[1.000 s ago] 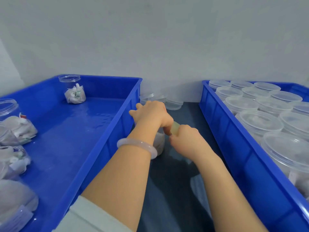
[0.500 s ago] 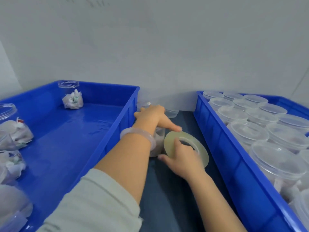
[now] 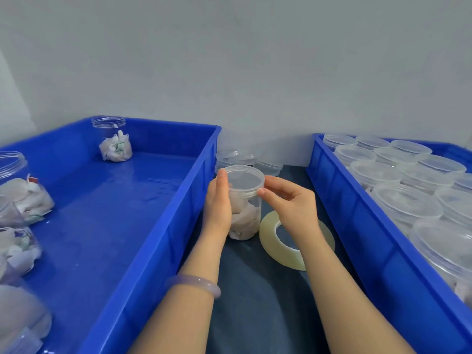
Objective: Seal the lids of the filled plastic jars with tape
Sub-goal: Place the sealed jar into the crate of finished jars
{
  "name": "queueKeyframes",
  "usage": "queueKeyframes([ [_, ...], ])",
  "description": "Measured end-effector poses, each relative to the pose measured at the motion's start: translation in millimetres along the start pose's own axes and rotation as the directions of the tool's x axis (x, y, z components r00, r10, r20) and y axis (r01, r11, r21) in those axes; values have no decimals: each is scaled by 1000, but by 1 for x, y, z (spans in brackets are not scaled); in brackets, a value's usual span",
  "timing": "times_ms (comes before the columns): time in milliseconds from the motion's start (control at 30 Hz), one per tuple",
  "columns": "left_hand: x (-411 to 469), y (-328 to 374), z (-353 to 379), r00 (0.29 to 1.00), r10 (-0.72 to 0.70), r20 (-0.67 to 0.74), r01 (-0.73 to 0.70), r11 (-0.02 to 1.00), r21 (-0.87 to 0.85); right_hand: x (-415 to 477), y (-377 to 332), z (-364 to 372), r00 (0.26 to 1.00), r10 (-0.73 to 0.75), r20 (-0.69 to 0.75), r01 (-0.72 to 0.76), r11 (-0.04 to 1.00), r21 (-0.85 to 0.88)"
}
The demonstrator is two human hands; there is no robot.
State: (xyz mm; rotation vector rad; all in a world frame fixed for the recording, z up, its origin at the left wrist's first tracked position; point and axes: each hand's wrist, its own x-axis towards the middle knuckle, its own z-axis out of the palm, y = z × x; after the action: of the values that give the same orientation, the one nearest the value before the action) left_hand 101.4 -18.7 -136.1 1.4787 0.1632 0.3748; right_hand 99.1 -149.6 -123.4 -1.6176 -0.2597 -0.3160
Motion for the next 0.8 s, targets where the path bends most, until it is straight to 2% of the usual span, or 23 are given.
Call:
queueKeyframes([
  [133,2,-3,1,1000,-15,0,15,1000,-2,-2,11,-1,998,-53,-46,56,997,60],
  [333,5,-7,4,999,-4,-34,5,1000,12,-3,13,-4,984,-176,-30,170,975,-141],
  [533,7,-9,5,999,12,-43,-11,1000,22,1,4,-14,974,-196,112,220,936,-274],
  [700,5,-8,5,998,27,-51,-26,1000,12,1,2,-15,971,-182,155,217,941,-258],
  [800,4,-4,4,999,0,-45,-1,1000,-10,6,0,-26,970,-89,227,140,964,-224],
])
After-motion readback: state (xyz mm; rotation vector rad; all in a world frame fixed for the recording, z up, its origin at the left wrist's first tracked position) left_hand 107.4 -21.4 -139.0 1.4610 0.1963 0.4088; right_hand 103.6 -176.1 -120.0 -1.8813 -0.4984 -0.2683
